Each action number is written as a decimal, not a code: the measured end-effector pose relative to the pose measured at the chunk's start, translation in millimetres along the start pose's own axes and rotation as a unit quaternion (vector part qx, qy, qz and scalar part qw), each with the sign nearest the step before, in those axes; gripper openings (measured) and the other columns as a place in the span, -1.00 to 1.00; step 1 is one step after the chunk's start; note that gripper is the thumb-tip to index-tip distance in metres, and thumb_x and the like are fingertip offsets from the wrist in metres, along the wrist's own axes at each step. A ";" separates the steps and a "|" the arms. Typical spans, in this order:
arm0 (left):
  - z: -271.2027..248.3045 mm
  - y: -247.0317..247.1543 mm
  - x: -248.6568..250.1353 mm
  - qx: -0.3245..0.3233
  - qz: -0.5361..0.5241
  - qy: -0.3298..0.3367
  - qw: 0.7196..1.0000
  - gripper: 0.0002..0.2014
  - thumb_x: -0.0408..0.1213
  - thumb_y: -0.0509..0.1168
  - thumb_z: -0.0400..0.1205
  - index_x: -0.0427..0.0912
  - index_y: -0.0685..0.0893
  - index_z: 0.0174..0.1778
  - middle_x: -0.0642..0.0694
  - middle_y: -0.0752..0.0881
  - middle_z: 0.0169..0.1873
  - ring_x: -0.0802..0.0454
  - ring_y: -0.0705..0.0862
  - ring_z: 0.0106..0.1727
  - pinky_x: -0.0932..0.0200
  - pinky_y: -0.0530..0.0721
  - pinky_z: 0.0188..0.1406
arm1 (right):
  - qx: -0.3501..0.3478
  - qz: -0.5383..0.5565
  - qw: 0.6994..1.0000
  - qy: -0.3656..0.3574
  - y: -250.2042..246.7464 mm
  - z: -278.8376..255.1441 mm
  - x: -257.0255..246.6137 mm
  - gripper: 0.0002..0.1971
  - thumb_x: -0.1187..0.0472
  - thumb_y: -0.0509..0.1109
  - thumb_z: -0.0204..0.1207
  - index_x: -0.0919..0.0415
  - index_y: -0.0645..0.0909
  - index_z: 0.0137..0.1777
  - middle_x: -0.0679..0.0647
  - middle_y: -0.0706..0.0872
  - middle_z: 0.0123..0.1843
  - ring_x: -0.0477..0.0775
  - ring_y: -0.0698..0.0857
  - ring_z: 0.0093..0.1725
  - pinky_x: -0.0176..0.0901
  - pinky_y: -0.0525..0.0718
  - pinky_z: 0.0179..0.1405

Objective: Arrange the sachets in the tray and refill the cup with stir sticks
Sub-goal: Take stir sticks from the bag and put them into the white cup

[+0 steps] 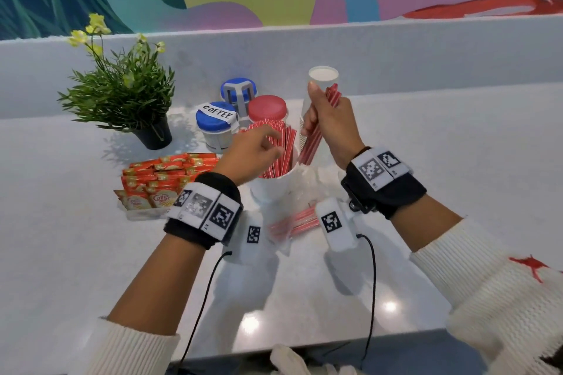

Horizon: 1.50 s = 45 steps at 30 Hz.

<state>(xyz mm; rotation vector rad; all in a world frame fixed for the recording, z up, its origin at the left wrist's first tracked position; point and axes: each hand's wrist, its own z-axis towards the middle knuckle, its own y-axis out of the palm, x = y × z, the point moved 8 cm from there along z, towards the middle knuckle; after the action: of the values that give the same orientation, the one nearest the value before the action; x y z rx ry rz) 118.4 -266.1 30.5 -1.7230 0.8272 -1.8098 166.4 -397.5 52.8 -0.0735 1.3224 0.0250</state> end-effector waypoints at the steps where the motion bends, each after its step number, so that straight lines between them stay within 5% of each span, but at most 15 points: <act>1: 3.0 -10.2 -5.7 0.031 -0.010 -0.010 0.999 -0.69 -0.26 0.23 0.66 -0.19 0.53 0.32 -0.08 0.65 0.02 0.05 0.62 0.04 0.21 0.58 0.03 | 0.003 -0.007 1.000 -0.003 6.0 3.9 -3.0 -0.45 0.01 0.17 0.66 0.14 0.42 -0.61 0.06 0.53 -0.59 0.04 0.56 -0.49 -0.16 0.57 -0.23; 8: 12.3 -42.6 -58.0 0.177 -0.034 -0.108 0.978 -0.72 -0.29 0.35 0.58 -0.31 0.61 0.18 -0.26 0.71 0.07 -0.02 0.63 0.01 0.19 0.53 0.01 | -0.023 -0.091 0.995 0.030 51.9 11.4 14.8 -0.47 -0.08 0.12 0.64 0.12 0.45 -0.56 -0.01 0.53 -0.56 0.02 0.54 -0.45 -0.02 0.58 -0.07; 14: 24.0 -29.6 -88.1 0.156 -0.082 -0.167 0.970 -0.62 -0.32 0.47 0.48 -0.29 0.56 0.17 -0.32 0.68 0.13 -0.23 0.69 0.12 -0.06 0.65 0.20 | -0.106 -0.177 0.978 0.025 77.1 -1.4 35.9 -0.60 0.11 0.20 0.63 0.10 0.45 -0.48 -0.06 0.52 -0.54 -0.23 0.49 -0.61 -0.26 0.45 -0.41; 18: 39.2 -30.0 -90.9 0.173 -0.108 -0.151 0.967 -0.81 -0.43 0.40 0.49 -0.34 0.65 0.01 -0.24 0.71 -0.15 -0.08 0.69 -0.11 0.32 0.67 -0.16 | -0.164 -0.275 0.947 0.026 92.7 -2.9 54.7 -0.64 0.09 0.25 0.60 0.08 0.44 -0.46 -0.01 0.54 -0.48 -0.05 0.51 -0.47 -0.15 0.51 -0.34; 21: 48.3 -25.8 -95.1 0.157 -0.219 -0.139 0.953 -0.84 -0.47 0.28 0.60 -0.45 0.66 0.05 -0.28 0.71 -0.16 0.02 0.74 -0.28 0.22 0.70 -0.12 | -0.202 -0.303 0.930 0.047 95.1 -5.2 64.1 -0.73 0.08 0.30 0.58 0.14 0.56 -0.34 0.01 0.57 -0.43 -0.04 0.50 -0.45 -0.29 0.37 -0.47; 24: 49.1 -26.7 -97.8 0.148 -0.291 -0.132 0.936 -0.79 -0.51 0.09 0.69 -0.47 0.61 0.11 -0.19 0.68 -0.24 0.12 0.71 -0.37 0.45 0.70 -0.34 | -0.217 -0.322 0.920 0.048 93.1 -7.7 66.8 -0.74 0.09 0.38 0.52 0.31 0.67 0.00 0.12 0.69 -0.17 0.01 0.59 -0.22 -0.30 0.43 -0.36; 26: 45.7 -29.9 -94.4 0.146 -0.298 -0.118 0.936 -0.76 -0.47 0.03 0.70 -0.37 0.61 0.08 -0.14 0.68 -0.26 0.09 0.66 -0.28 0.46 0.68 -0.36 | -0.210 -0.325 0.921 0.039 92.3 -8.0 67.2 -0.72 0.11 0.44 0.47 0.33 0.66 0.03 0.11 0.70 -0.14 0.01 0.60 -0.19 -0.30 0.46 -0.30; 29: 39.9 -31.4 -92.2 0.147 -0.302 -0.096 0.937 -0.77 -0.33 0.05 0.73 -0.21 0.62 0.08 -0.18 0.72 -0.08 0.02 0.71 -0.10 0.23 0.71 -0.06 | -0.175 -0.267 0.946 0.052 88.4 -9.1 62.7 -0.79 0.24 0.49 0.42 0.32 0.64 0.00 0.08 0.67 -0.22 0.00 0.61 -0.25 -0.18 0.63 -0.19; 32: 33.2 -28.6 -87.7 0.143 -0.284 -0.066 0.946 -0.74 -0.22 0.20 0.68 -0.13 0.61 0.26 -0.12 0.70 0.10 -0.02 0.68 0.14 0.05 0.64 0.21 | -0.075 -0.248 0.966 0.002 69.4 -7.2 45.5 -0.95 0.32 0.43 0.43 0.27 0.62 -0.14 0.03 0.61 -0.33 -0.03 0.55 -0.32 -0.21 0.59 -0.22; 36: 30.2 -19.6 -81.0 0.122 -0.200 -0.046 0.971 -0.53 -0.36 0.34 0.58 -0.20 0.49 0.44 -0.07 0.65 0.20 0.04 0.61 0.23 0.13 0.52 0.33 | 0.091 -0.348 0.929 -0.082 38.8 -9.0 24.5 -0.90 0.31 0.36 0.46 0.27 0.59 -0.05 0.11 0.60 -0.04 0.09 0.53 0.03 -0.08 0.54 0.09; 39: 31.1 -15.1 -79.3 0.128 -0.145 -0.036 0.980 -0.47 -0.44 0.33 0.57 -0.23 0.43 0.48 -0.18 0.64 0.30 -0.04 0.62 0.30 0.28 0.47 0.23 | 0.051 -0.358 0.932 -0.010 41.8 -6.5 44.8 -0.60 0.31 0.29 0.50 0.27 0.42 0.35 0.21 0.38 0.40 0.16 0.38 0.40 -0.01 0.38 0.48; 45: 28.5 -14.4 -68.0 0.166 -0.085 0.024 0.982 -0.45 -0.59 0.25 0.56 -0.24 0.43 0.49 -0.22 0.65 0.28 -0.07 0.65 0.26 0.48 0.40 0.18 | -0.082 -0.312 0.946 -0.024 85.1 -7.1 52.1 -0.40 0.37 0.23 0.50 0.25 0.18 0.55 0.20 0.23 0.59 0.14 0.26 0.57 -0.03 0.25 0.59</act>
<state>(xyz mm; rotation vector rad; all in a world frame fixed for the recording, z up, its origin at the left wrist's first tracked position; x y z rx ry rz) 152.2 -209.7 -5.6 -1.5768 0.3750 -1.9771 167.2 -314.3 -2.8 -0.6264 1.1976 -0.4007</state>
